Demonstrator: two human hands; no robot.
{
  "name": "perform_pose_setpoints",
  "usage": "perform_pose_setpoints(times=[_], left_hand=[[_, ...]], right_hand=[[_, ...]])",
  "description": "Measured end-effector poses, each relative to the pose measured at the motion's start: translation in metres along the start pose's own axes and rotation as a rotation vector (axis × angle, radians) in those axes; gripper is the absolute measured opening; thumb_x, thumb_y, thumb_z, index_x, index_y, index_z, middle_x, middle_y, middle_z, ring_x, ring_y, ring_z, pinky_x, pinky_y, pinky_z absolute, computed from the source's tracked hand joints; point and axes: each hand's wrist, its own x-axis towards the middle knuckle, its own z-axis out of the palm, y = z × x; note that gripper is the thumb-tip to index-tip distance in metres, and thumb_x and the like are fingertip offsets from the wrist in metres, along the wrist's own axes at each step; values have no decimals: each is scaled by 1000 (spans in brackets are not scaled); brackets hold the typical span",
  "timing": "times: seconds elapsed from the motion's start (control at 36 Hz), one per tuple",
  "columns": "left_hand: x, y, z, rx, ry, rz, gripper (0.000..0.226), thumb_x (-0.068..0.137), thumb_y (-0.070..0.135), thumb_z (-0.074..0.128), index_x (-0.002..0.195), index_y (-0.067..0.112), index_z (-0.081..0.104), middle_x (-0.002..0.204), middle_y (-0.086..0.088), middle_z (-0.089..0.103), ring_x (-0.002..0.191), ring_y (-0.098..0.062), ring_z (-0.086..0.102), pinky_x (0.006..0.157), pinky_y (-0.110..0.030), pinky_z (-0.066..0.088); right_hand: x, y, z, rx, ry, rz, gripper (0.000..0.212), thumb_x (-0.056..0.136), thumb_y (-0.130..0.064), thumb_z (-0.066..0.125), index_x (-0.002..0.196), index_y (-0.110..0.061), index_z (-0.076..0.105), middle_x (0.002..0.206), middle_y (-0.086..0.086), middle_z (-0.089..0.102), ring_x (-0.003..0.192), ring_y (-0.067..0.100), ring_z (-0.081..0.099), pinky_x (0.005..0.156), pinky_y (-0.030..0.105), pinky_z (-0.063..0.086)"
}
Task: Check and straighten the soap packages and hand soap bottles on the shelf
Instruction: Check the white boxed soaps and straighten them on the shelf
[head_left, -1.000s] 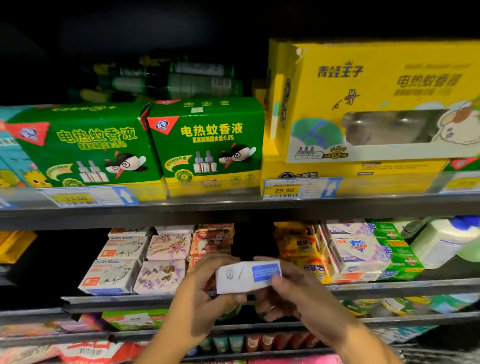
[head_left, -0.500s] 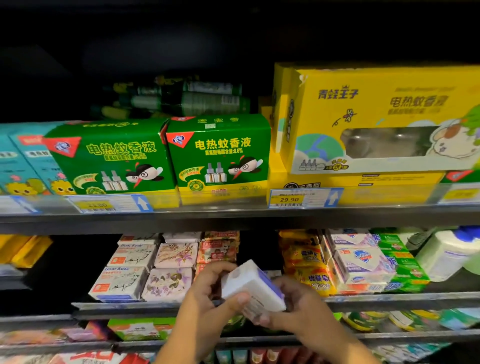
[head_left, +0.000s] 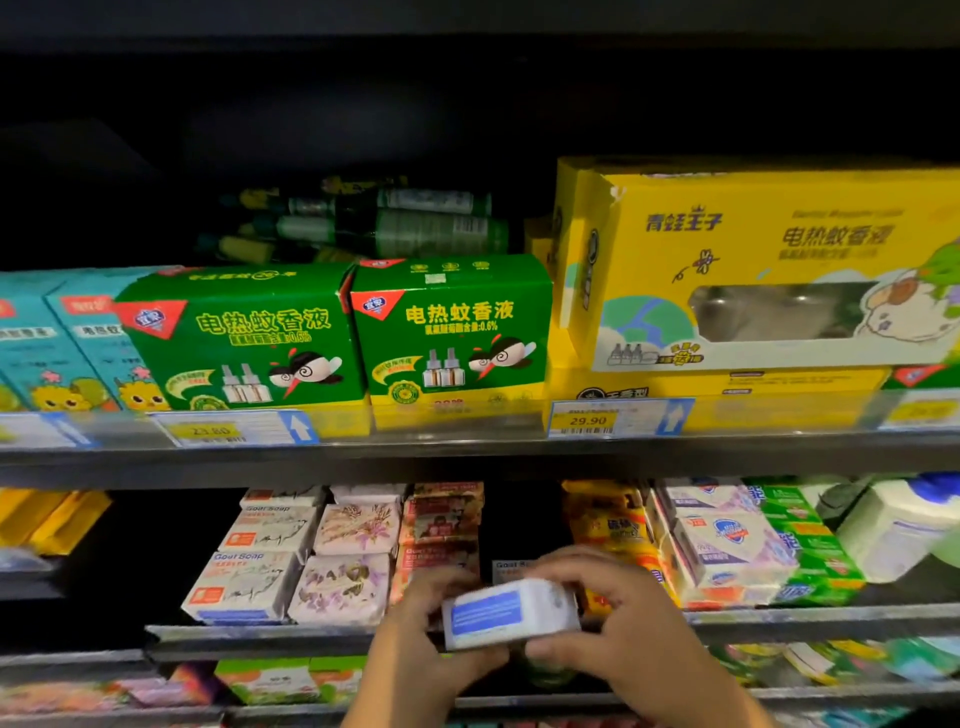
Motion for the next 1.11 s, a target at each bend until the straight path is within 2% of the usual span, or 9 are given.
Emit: perform_pose_setpoints(times=[0.14,0.25,0.39,0.5,0.58,0.69,0.89,1.0,1.11], left_hand=[[4,12,-11,-224,55,21,81,39,32,93,110,19,58,98,1,75,87,-14,71,74,-26,54],[11,26,-8,-370,78,-117,69,46,41,84,105,11,63,69,4,66,65,-10,62,59,-25,49],[4,21,-11,-455,-165,-541,49,80,51,73,108,11,66,73,-12,66,52,-20,54,43,-22,36],[5,15,-12,-425,-188,-657,44,86,44,71,115,13,61,89,-18,64,45,-20,53,35,-21,36],[15,19,-12,-339,-178,-557,35,87,36,72,114,15,63,102,-30,65,48,-20,58,38,-24,37],[20,31,-18,-273,-167,-315,33,83,10,79,113,12,66,97,-13,74,68,-19,71,52,-30,56],[29,17,-35,225,-22,512,44,73,18,74,110,41,69,116,21,66,111,-4,63,91,-20,52],[36,-1,-40,303,-122,523,47,73,27,71,118,42,63,127,25,59,120,-1,56,97,-25,48],[33,-7,-47,466,-389,275,83,72,55,80,136,70,28,140,39,25,130,17,27,103,0,23]], right_hand=[[-1,11,-4,236,-3,165,52,68,-13,90,106,-44,72,111,-9,73,105,11,68,88,22,53],[-2,9,12,581,36,363,37,65,-30,85,101,-29,76,104,10,75,98,26,72,79,32,55],[-6,7,25,581,-73,690,36,90,-40,69,99,-6,75,68,13,66,56,22,59,53,28,42],[-2,14,21,497,-104,728,43,92,-41,66,97,0,75,60,11,61,51,20,57,50,26,39],[2,17,11,419,-95,607,29,90,-38,69,106,-14,74,85,12,74,74,20,70,66,29,52],[8,20,-3,342,1,398,41,83,-29,77,121,-31,64,106,-1,74,103,13,70,86,30,56],[10,30,2,770,-36,285,64,61,-46,91,117,-22,70,125,15,67,116,33,64,101,51,50],[14,31,17,643,12,309,62,60,-44,93,116,-31,68,122,8,69,116,29,65,104,50,49],[20,29,27,421,-1,334,55,78,-11,83,124,-29,59,110,1,74,107,17,69,96,41,55]])
